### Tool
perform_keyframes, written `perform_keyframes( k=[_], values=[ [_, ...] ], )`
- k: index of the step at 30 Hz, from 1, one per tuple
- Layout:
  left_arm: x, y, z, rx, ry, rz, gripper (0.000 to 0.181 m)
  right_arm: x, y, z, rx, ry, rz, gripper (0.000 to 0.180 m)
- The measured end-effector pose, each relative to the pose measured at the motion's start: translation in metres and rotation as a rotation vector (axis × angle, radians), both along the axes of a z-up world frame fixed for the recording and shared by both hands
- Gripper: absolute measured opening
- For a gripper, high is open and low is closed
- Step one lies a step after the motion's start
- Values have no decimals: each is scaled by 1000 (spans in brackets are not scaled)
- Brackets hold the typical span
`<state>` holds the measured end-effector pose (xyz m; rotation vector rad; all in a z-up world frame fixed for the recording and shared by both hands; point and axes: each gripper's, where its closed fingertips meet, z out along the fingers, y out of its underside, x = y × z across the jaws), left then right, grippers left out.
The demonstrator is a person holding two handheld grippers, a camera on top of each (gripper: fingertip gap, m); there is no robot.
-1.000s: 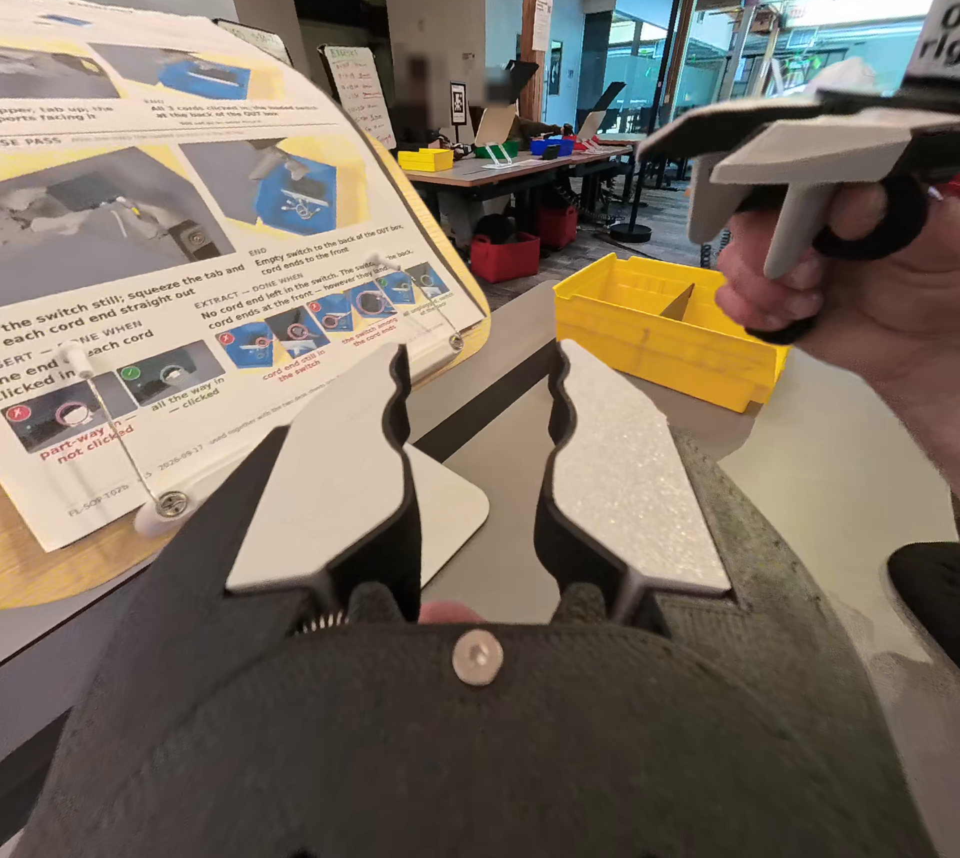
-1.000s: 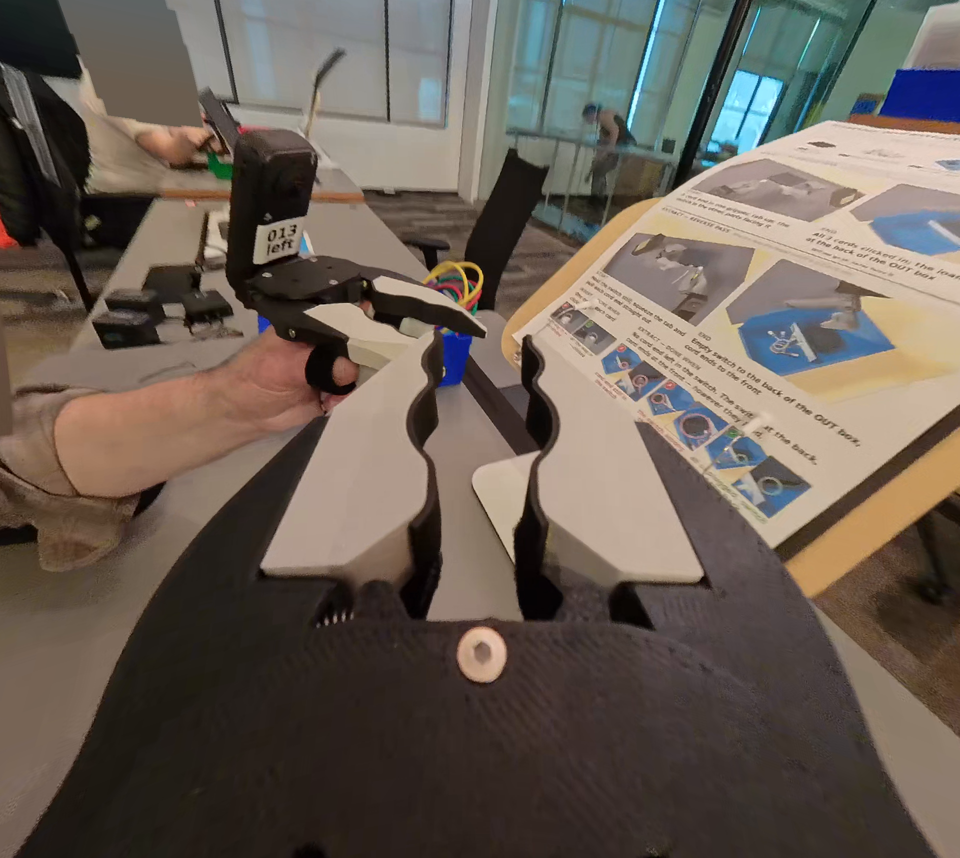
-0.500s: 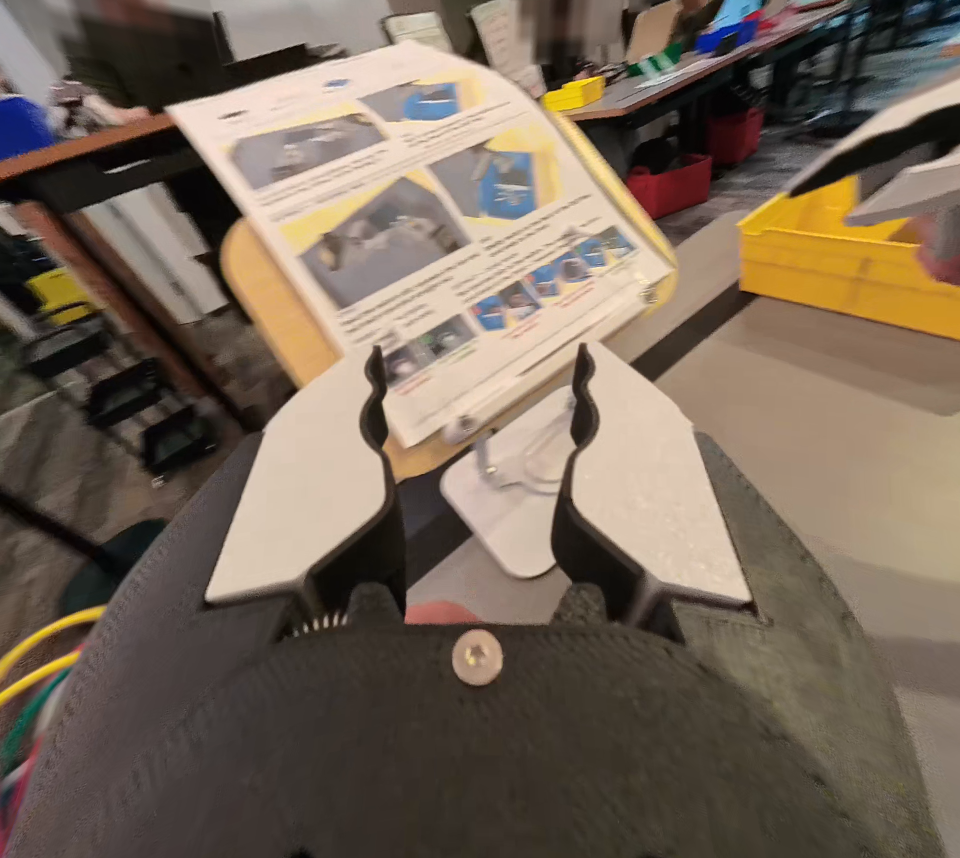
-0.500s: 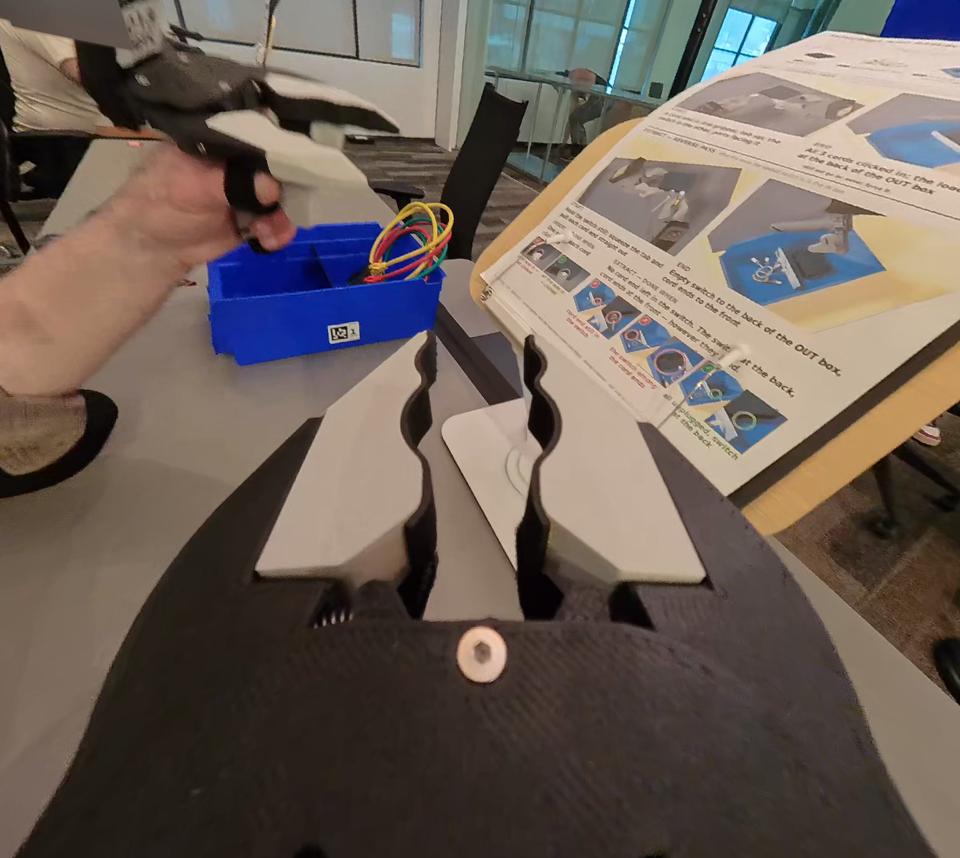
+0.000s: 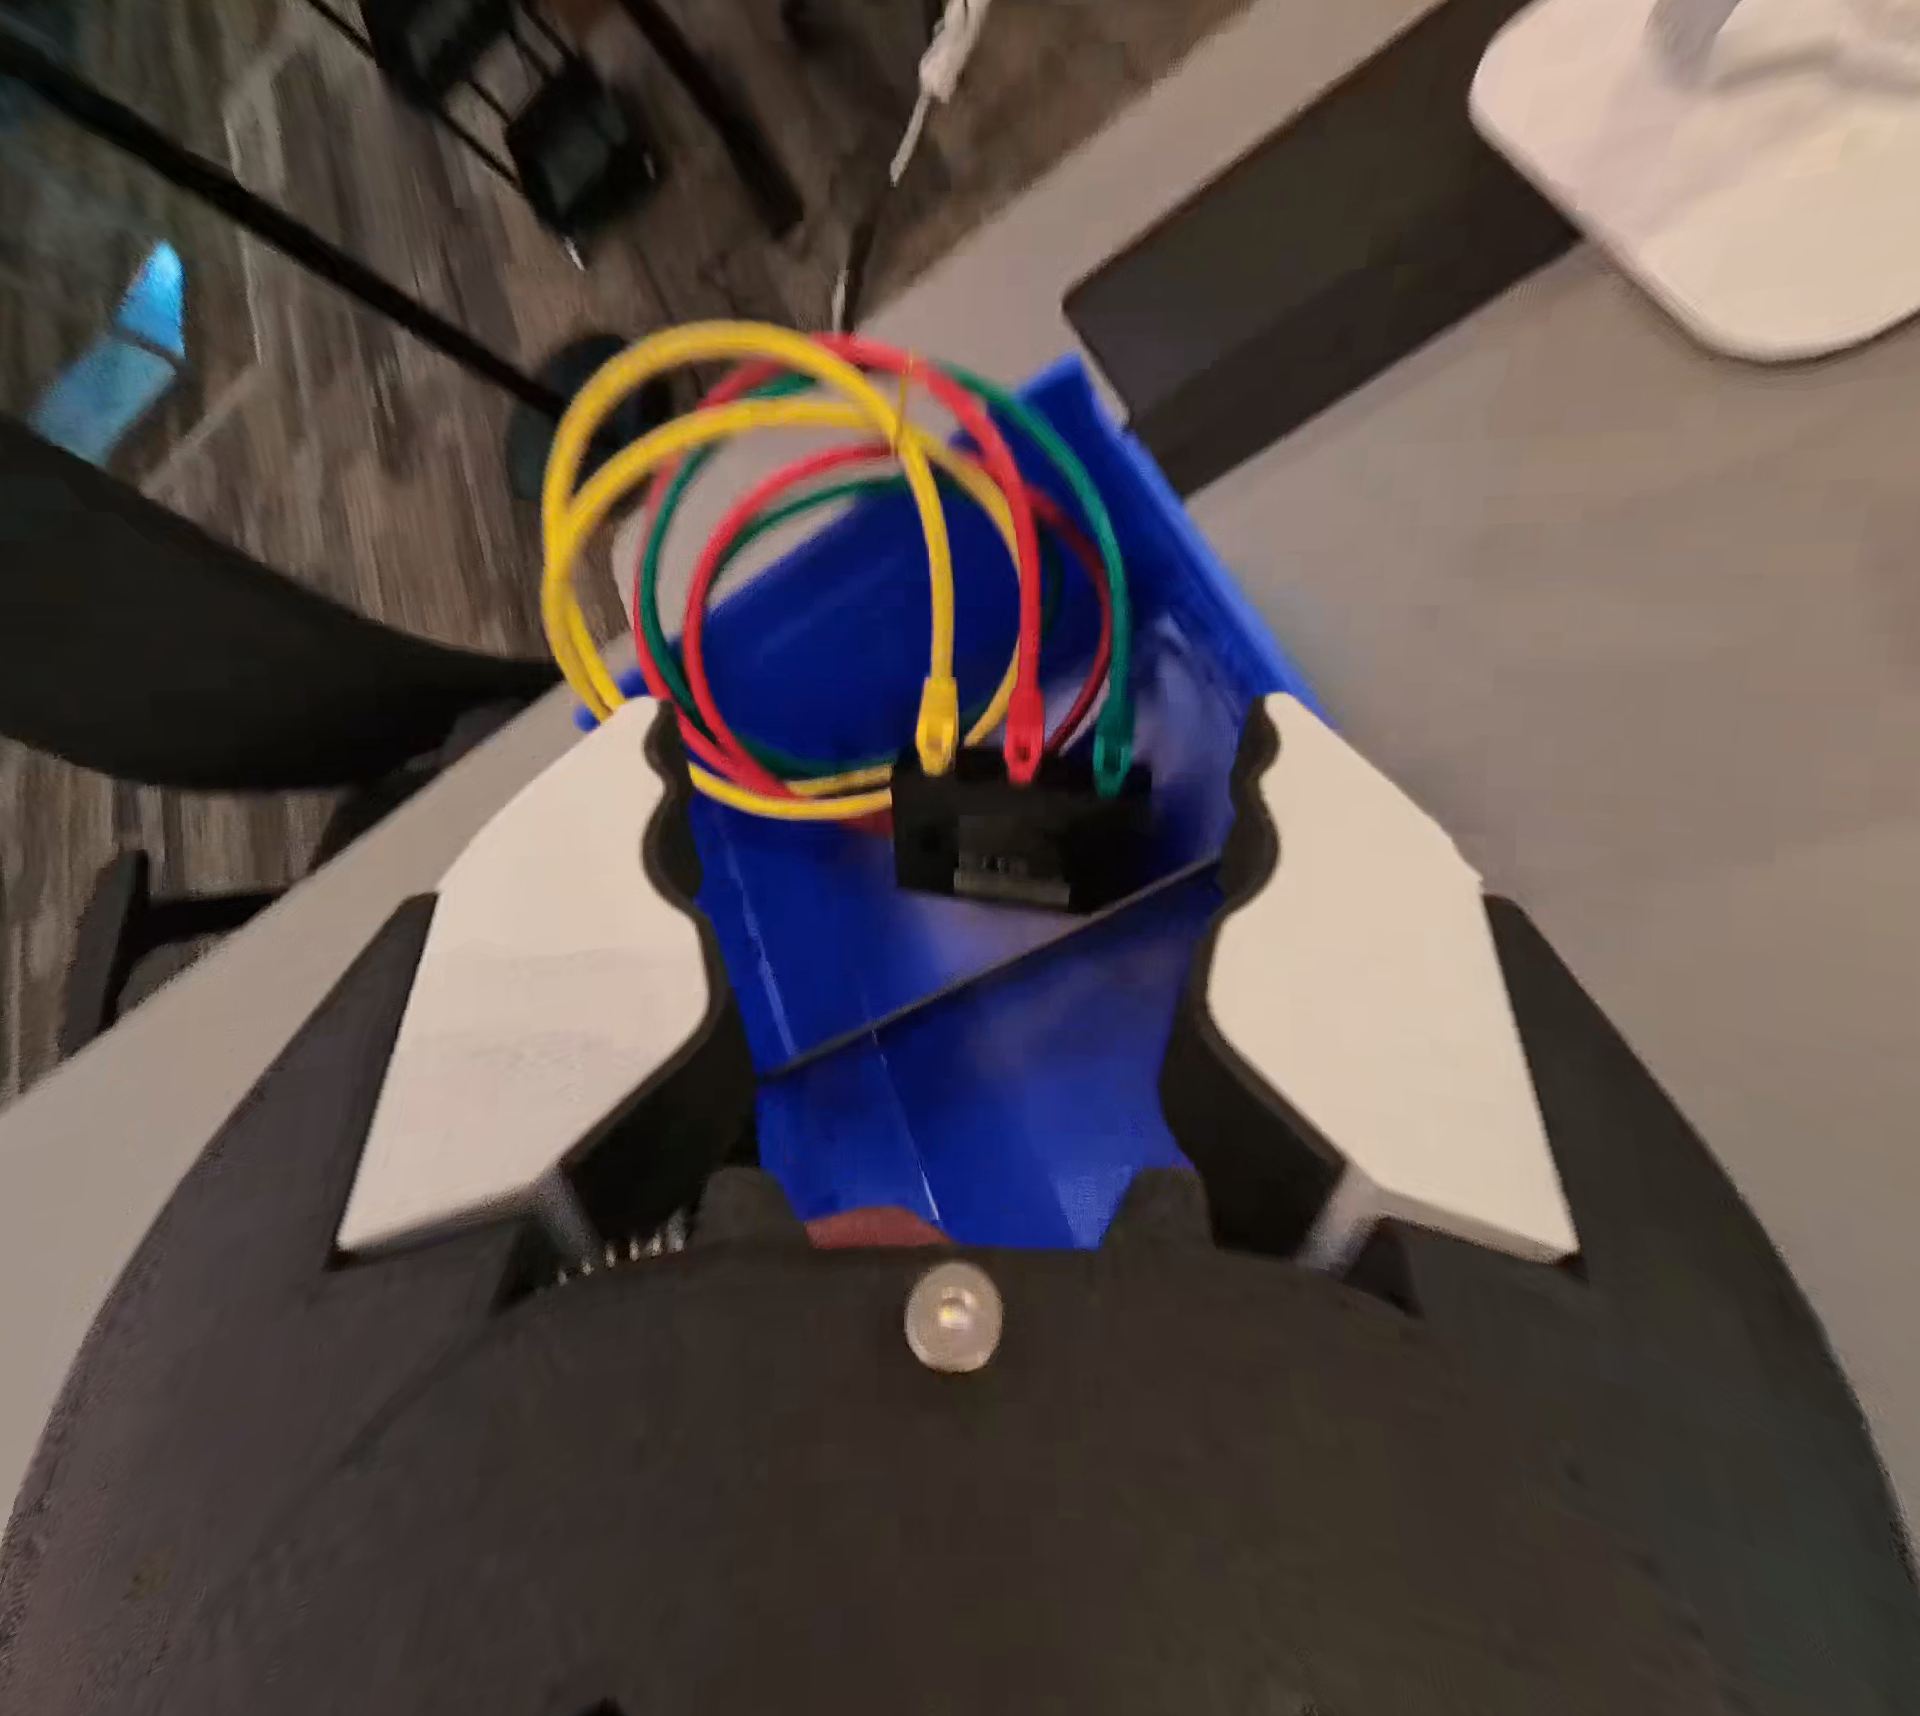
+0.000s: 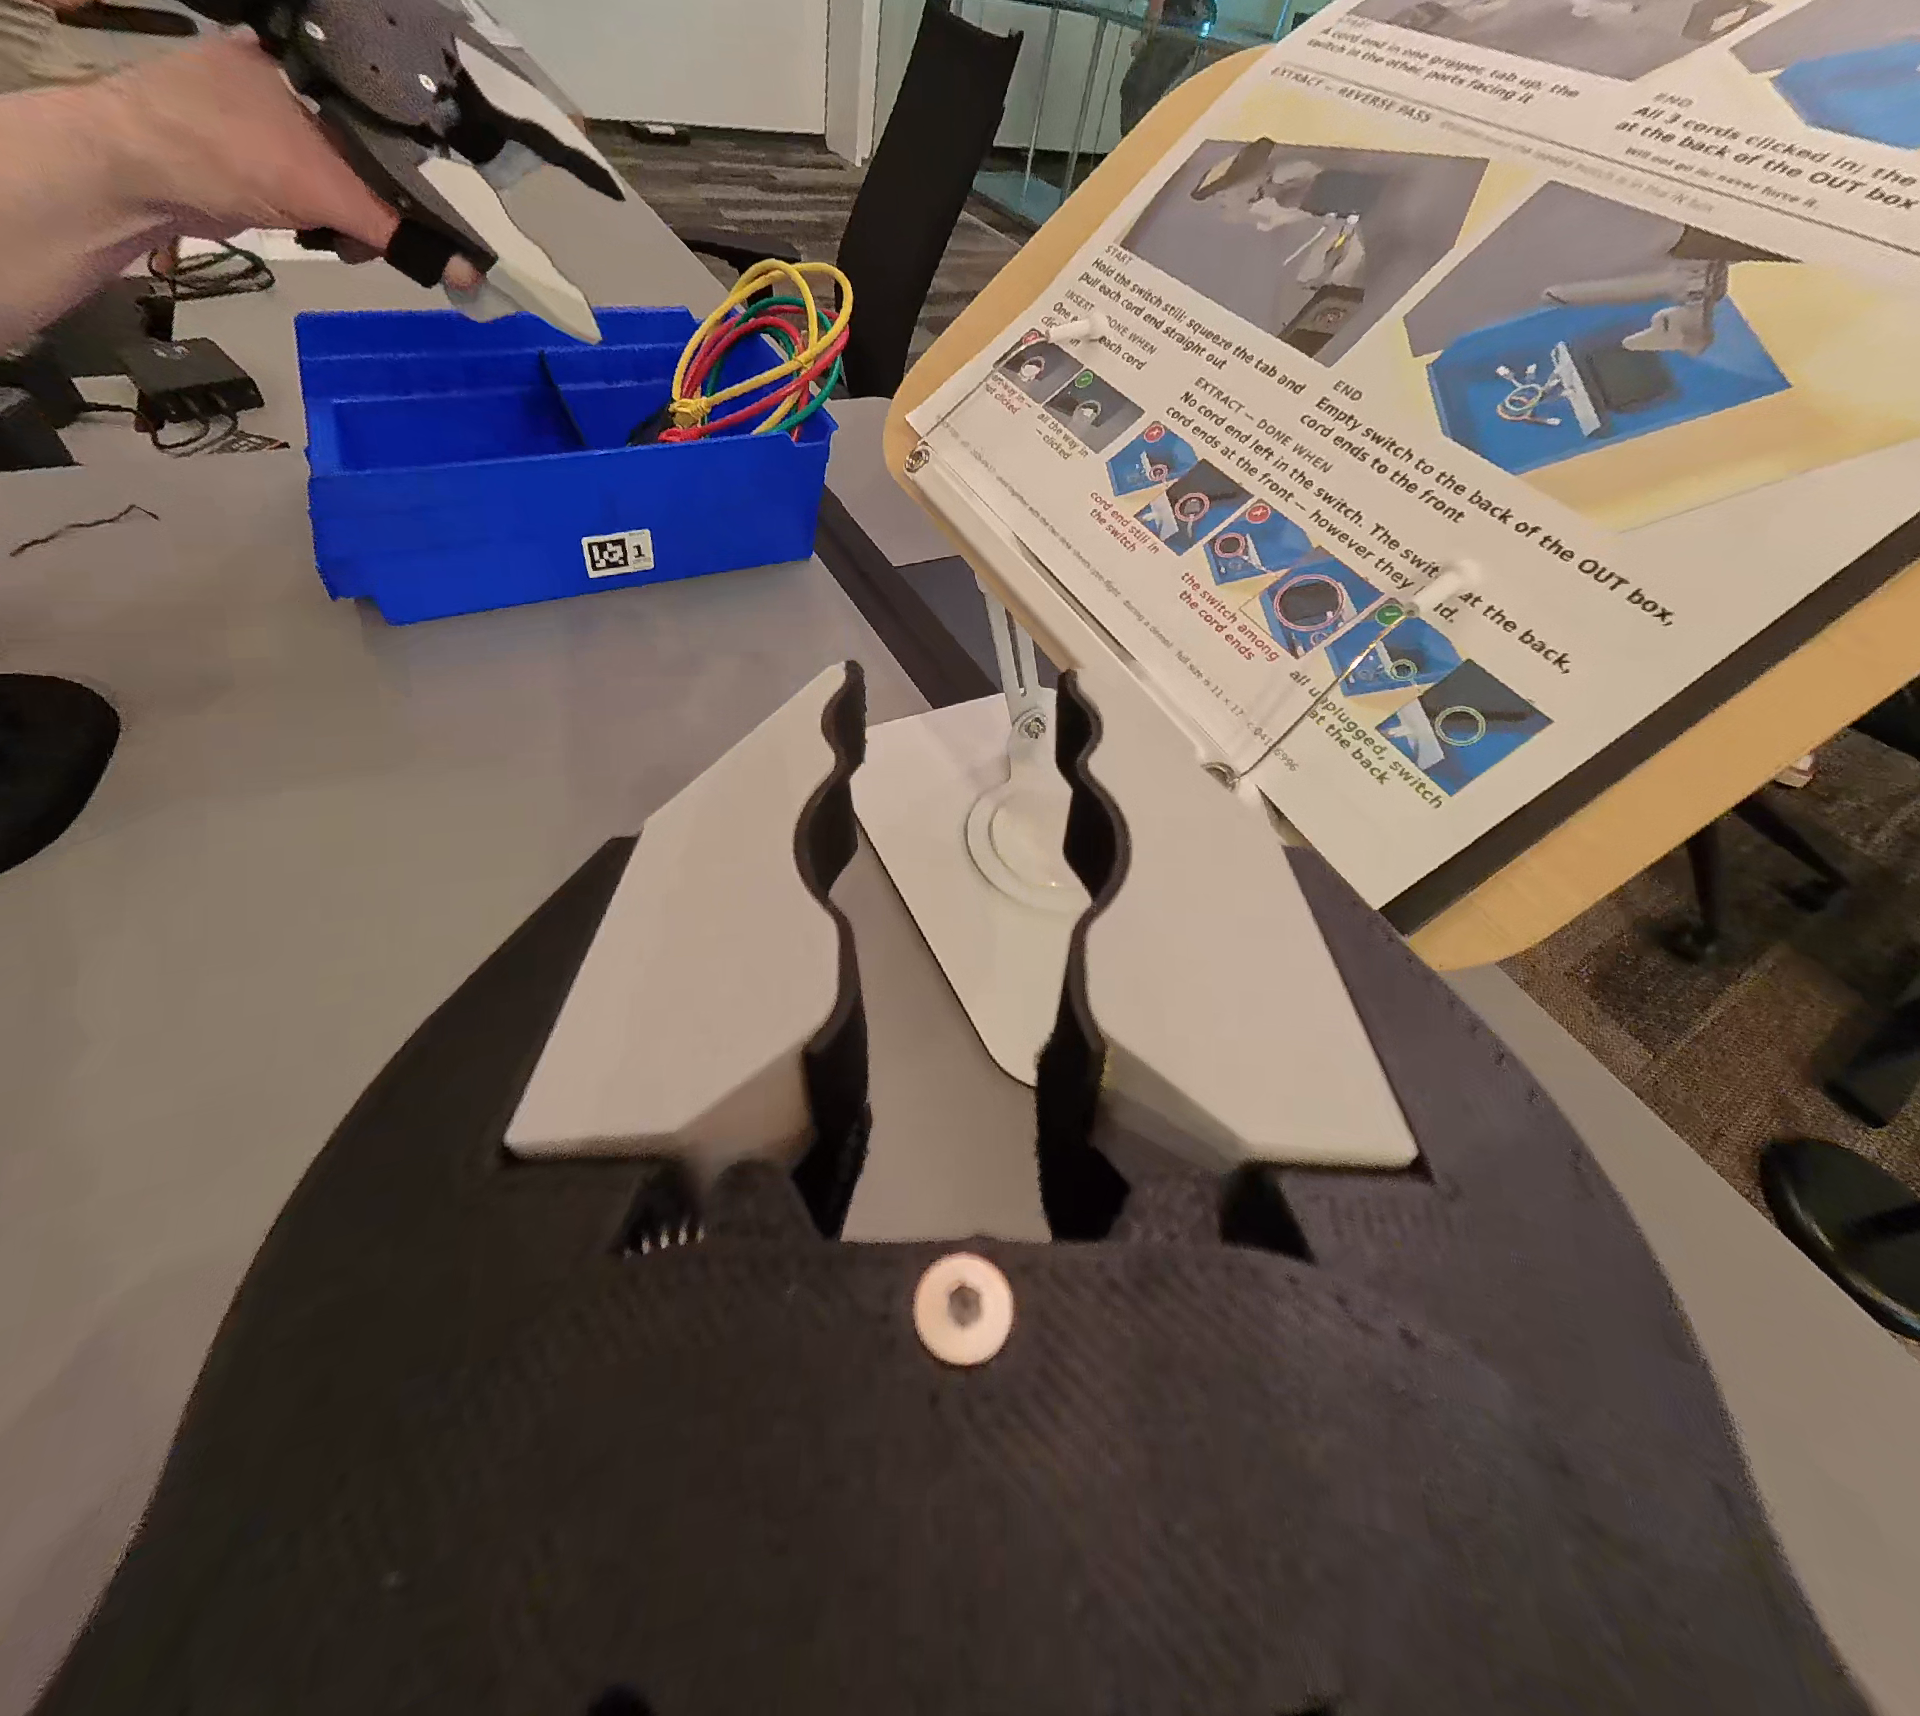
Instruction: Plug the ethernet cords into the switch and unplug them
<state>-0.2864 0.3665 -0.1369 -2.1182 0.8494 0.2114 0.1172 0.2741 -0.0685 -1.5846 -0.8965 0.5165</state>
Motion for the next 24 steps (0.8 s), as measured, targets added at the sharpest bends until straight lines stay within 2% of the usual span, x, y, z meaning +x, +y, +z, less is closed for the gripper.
perform_keyframes(
  k=[5, 12, 17, 21, 24],
  values=[
    [-21, 9, -51, -177, 24, 26, 105, -3, 2, -10, -25, -25, 6, 35],
    [-19, 14, -96, -378, 103, 5, 117, -3, 7, -21, -56, -36, 3, 36],
    [-20, 21, -115, -487, 131, 30, 121, -2, 8, -25, -65, -40, 2, 36],
    [-15, 23, -126, -602, 83, 49, 116, -2, 9, -27, -71, -43, 2, 36],
    [-18, 24, -130, -674, 68, 77, 105, -1, 10, -28, -73, -49, -1, 36]
  ],
)
